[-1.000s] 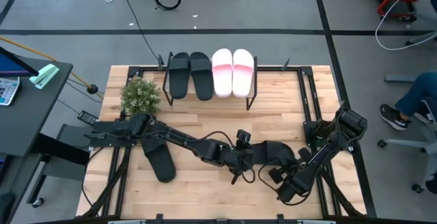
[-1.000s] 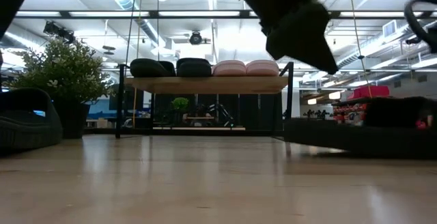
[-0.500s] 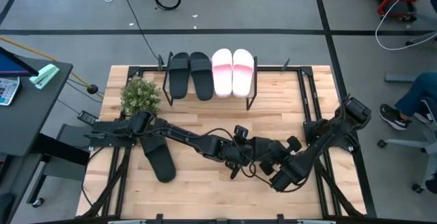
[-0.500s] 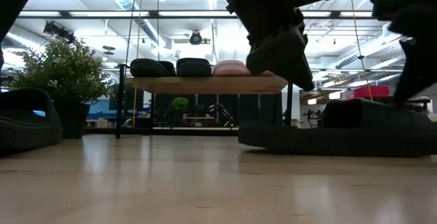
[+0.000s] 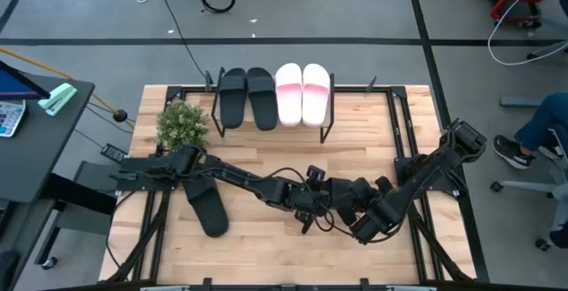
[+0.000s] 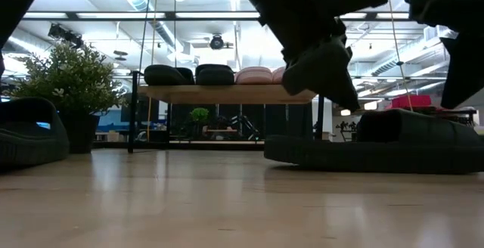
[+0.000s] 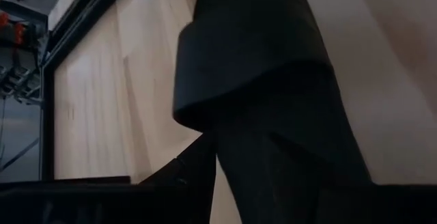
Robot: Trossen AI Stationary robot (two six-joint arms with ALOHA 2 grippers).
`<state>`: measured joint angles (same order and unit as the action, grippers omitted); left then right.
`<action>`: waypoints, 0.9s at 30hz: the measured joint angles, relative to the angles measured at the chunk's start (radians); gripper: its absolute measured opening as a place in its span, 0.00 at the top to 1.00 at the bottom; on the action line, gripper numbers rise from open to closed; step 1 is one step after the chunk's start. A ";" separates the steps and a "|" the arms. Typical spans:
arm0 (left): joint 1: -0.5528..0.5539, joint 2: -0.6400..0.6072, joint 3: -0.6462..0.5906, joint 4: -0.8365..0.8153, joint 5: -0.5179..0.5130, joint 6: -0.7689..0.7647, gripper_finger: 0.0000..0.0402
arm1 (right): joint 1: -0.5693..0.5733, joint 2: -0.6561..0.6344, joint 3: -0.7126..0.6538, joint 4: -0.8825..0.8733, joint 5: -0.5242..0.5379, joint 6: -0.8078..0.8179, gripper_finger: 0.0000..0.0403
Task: Pick and place slides into the shelf
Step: Put the right black slide under the shelf
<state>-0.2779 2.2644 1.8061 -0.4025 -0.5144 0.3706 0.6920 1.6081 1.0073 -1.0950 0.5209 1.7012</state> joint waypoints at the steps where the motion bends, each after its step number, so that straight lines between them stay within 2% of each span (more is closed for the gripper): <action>1: 0.000 0.001 0.000 0.006 0.000 0.000 0.68 | -0.005 0.000 -0.002 0.001 0.000 0.000 0.99; 9: 0.002 0.001 0.000 0.060 -0.001 0.007 0.66 | -0.060 0.001 -0.074 0.032 -0.043 0.007 0.99; 14: 0.008 0.001 0.000 0.060 0.000 0.007 0.67 | -0.082 0.001 -0.086 0.060 -0.025 -0.010 0.99; 23: 0.036 0.001 0.000 0.080 0.031 -0.001 0.64 | -0.186 0.001 -0.088 0.289 0.064 -0.351 0.99; 27: 0.038 0.001 0.000 0.031 0.033 -0.011 0.64 | -0.237 0.001 -0.088 0.277 0.074 -0.457 0.99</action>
<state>-0.2401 2.2650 1.8061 -0.3712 -0.4812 0.3592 0.4548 1.6093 0.9195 -0.8177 0.5949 1.2443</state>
